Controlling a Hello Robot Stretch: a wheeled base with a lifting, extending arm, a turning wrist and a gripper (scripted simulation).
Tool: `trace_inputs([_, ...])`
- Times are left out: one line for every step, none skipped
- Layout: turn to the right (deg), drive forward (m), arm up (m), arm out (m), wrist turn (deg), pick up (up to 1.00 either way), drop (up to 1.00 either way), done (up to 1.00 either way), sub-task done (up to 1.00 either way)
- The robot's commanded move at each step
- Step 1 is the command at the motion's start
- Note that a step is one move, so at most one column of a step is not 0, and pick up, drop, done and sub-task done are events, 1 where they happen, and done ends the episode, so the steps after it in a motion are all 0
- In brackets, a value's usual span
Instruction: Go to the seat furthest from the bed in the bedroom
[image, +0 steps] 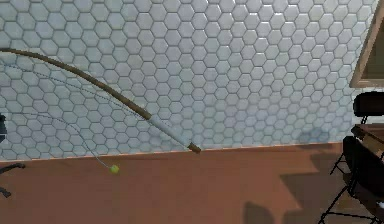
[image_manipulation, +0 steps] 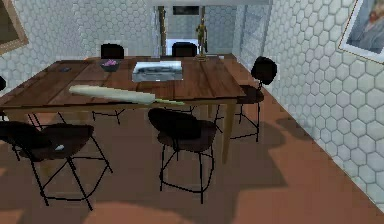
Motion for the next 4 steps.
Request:
trace_inputs([0.0,0.45,0.0,0.0,0.0,0.0,0.0,0.0,0.0])
trace_inputs([-45.0,0.0,0.0,0.0,0.0,0.0,0.0,0.0,0.0])
trace_inputs([-6.0,0.0,0.0,0.0,0.0,0.0,0.0,0.0,0.0])
trace_inputs([0.0,0.35,0.0,0.0,0.0,0.0,0.0,0.0,0.0])
